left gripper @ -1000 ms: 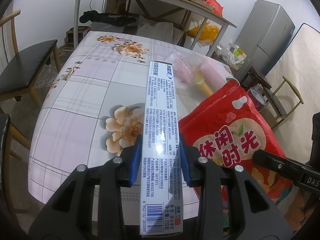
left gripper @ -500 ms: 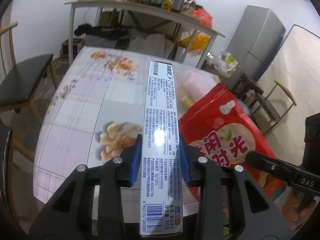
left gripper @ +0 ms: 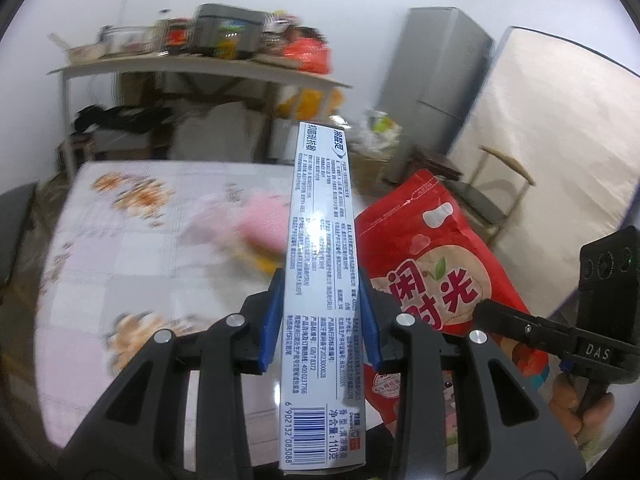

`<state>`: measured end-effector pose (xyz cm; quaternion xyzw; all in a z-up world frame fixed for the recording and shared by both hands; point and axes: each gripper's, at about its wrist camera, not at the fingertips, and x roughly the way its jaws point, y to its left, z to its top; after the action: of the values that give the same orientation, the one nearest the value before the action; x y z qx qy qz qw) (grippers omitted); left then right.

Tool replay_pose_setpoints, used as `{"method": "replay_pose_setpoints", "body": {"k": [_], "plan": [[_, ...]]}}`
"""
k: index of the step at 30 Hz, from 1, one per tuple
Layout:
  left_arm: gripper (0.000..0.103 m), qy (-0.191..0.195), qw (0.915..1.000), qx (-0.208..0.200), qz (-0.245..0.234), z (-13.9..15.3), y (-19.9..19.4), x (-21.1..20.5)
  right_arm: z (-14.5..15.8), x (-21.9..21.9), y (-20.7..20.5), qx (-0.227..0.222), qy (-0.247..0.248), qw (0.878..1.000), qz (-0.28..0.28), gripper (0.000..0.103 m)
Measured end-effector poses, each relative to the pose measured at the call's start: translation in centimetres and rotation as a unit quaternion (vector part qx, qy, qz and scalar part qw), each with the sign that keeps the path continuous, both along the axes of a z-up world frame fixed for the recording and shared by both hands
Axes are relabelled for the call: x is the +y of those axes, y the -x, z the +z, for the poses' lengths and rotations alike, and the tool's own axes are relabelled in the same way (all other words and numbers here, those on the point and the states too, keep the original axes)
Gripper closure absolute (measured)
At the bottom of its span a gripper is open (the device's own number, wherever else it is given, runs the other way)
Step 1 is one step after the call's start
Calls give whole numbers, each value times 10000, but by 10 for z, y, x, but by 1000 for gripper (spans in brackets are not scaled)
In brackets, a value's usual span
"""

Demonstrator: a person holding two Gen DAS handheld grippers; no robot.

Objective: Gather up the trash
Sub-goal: 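Carry both items to the blue wastebasket and open both grippers over it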

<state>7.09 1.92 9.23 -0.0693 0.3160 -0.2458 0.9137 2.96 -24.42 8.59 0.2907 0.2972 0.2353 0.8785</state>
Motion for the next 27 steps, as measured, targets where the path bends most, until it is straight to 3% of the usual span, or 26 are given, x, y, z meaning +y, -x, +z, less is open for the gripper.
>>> {"method": "replay_pose_setpoints", "body": {"k": [4, 7, 13, 17, 27], "plan": [[70, -9, 9982, -86, -596, 13, -7, -53, 7, -63, 27, -157, -150, 9968, -766, 100], [70, 59, 9935, 101, -1136, 15, -20, -102, 4, -117, 49, -150, -279, 9888, -1459, 100], [70, -115, 9758, 660, -2083, 1, -48, -212, -35, -218, 91, 337, -729, 9605, -2666, 100], [70, -356, 9552, 1454, -2552, -33, -74, -289, -75, -265, 101, 842, -988, 9361, -3270, 100], [70, -1495, 9075, 2644, -2902, -149, -112, -433, -200, -340, 83, 2056, -1900, 8729, -3997, 100]]}}
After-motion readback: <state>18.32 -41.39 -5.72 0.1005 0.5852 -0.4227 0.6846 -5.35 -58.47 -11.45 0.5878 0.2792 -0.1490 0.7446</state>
